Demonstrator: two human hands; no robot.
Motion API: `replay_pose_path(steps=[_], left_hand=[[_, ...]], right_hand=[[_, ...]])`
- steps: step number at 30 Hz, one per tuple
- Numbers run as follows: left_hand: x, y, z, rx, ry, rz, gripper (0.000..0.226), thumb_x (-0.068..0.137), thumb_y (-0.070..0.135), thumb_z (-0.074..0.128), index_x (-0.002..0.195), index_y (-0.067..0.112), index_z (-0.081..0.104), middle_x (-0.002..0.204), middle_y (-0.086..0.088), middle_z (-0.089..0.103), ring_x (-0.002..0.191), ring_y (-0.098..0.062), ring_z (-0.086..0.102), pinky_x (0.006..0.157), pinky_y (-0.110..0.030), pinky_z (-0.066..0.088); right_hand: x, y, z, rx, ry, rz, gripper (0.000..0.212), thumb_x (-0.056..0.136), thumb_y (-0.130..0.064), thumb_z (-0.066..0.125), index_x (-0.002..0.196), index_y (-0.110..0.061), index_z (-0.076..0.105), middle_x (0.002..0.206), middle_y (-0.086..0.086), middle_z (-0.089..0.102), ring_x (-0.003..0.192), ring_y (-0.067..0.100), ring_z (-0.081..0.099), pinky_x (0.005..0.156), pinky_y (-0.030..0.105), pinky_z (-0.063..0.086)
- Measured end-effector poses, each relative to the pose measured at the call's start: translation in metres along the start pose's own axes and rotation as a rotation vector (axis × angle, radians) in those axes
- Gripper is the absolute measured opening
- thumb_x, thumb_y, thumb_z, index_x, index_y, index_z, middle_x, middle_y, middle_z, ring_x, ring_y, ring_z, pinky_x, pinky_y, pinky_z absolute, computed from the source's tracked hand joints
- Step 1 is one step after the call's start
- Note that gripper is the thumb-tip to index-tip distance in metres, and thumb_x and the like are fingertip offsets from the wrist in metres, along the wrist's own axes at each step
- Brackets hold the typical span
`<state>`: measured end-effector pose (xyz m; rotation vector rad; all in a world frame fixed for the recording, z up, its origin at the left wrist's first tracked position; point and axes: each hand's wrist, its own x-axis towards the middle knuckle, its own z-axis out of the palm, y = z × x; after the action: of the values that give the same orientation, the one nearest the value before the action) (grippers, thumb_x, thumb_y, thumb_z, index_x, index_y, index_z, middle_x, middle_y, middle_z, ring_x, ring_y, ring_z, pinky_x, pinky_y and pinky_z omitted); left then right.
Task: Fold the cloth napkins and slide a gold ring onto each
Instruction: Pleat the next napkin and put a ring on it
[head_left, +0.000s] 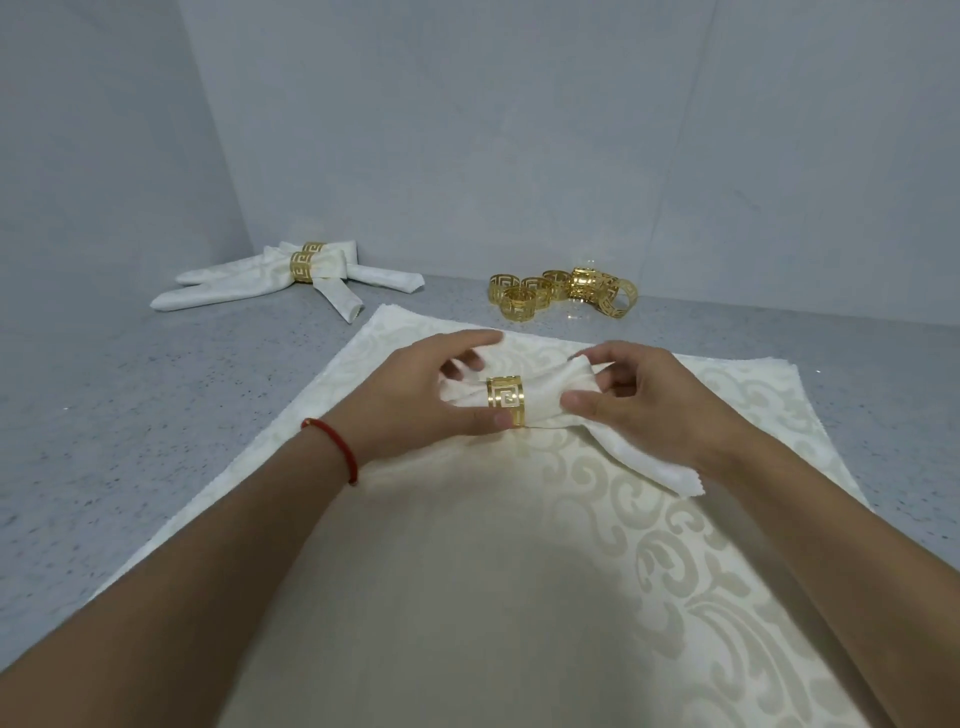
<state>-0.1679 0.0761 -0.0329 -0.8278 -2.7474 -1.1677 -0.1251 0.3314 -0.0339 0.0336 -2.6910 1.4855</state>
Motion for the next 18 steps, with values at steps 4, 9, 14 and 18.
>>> replay_pose_path(steps=[4, 9, 14, 18], left_hand=[[-0.005, -0.007, -0.022, 0.217, -0.137, -0.223, 0.036, 0.090, 0.058, 0.059, 0.111, 0.029, 0.059, 0.091, 0.008, 0.062, 0.081, -0.007, 0.058, 0.074, -0.021, 0.044], [-0.007, -0.006, -0.022, 0.047, -0.082, -0.278, 0.047, 0.097, 0.049, 0.055, 0.071, 0.010, 0.050, 0.065, 0.000, 0.037, 0.056, -0.012, 0.035, 0.054, -0.026, 0.031], [-0.005, -0.011, -0.026, 0.003, -0.087, -0.290, 0.016, 0.089, 0.037, 0.074, 0.098, 0.024, 0.075, 0.068, 0.003, 0.060, 0.057, -0.005, 0.052, 0.055, -0.010, 0.042], [-0.006, -0.016, -0.036, -0.016, -0.085, -0.298, 0.028, 0.090, 0.032, 0.073, 0.116, 0.023, 0.071, 0.061, 0.007, 0.056, 0.047, 0.001, 0.049, 0.056, -0.010, 0.040]], right_hand=[[0.002, 0.001, -0.007, -0.245, -0.018, 0.034, 0.029, 0.079, -0.054, 0.081, 0.094, -0.032, 0.067, 0.069, -0.013, 0.064, 0.059, 0.000, 0.056, 0.067, 0.027, 0.044], [0.002, -0.001, -0.004, -0.358, -0.029, 0.014, 0.032, 0.078, -0.055, 0.082, 0.079, -0.032, 0.060, 0.055, -0.016, 0.054, 0.049, -0.005, 0.051, 0.058, 0.021, 0.034], [0.002, 0.002, -0.006, -0.372, -0.064, 0.007, 0.030, 0.077, -0.051, 0.085, 0.079, -0.031, 0.064, 0.060, -0.015, 0.057, 0.052, 0.000, 0.051, 0.059, 0.022, 0.036], [0.003, 0.002, -0.012, -0.363, -0.103, 0.039, 0.031, 0.073, -0.051, 0.087, 0.089, -0.031, 0.069, 0.072, -0.009, 0.062, 0.062, 0.007, 0.055, 0.064, 0.026, 0.040]])
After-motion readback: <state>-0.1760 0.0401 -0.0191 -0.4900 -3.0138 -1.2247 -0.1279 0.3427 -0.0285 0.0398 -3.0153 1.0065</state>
